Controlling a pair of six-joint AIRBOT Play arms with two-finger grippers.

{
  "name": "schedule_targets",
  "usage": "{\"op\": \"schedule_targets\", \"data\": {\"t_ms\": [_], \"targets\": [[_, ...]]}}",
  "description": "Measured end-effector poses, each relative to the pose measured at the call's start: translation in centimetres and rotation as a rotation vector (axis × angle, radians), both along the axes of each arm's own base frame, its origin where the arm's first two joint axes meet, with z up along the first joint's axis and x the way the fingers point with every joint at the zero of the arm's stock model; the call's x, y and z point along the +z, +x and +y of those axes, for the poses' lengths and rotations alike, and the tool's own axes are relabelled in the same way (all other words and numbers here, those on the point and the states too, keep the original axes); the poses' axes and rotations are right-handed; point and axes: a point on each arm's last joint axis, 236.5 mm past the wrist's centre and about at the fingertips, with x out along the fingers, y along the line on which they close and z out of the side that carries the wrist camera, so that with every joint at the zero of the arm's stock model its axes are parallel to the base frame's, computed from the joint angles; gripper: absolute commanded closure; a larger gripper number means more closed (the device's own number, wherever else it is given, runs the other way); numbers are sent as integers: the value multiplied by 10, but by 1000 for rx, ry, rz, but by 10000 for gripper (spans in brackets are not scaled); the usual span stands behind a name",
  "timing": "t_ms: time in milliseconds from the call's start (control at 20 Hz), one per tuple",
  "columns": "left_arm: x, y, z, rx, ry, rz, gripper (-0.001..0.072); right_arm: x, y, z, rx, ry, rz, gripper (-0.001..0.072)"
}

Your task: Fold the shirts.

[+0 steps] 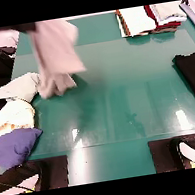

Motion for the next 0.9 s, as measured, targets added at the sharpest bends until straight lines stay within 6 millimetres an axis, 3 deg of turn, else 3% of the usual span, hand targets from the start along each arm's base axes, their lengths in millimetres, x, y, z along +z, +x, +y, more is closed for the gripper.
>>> {"op": "schedule_targets", "data": {"t_ms": [50,100,200,300,350,450,550,650,750,900], "targets": [[-19,-12,-28,-76,7,44,117,0,-2,1,4,-3,2,699],[-38,-25,-57,-152,5,91,117,0,-3,1,7,-5,4,699],[-66,-43,-94,-248,4,154,117,-2,-5,3,15,-11,13,699],[-84,-39,-99,-249,26,176,117,-3,-6,3,20,-15,21,699],[-90,-32,-92,-225,32,187,118,-4,-7,4,23,-17,26,699],[-104,-2,-52,-102,64,210,117,-6,-8,5,28,-20,31,699],[-122,28,1,42,72,263,118,-6,-9,5,30,-21,35,699],[-153,49,61,186,79,347,118,-7,-9,5,31,-23,38,699],[-194,58,120,318,70,450,118,-7,-9,5,32,-23,39,699],[-261,49,170,419,31,629,119,-8,-9,5,32,-24,39,699]]}}
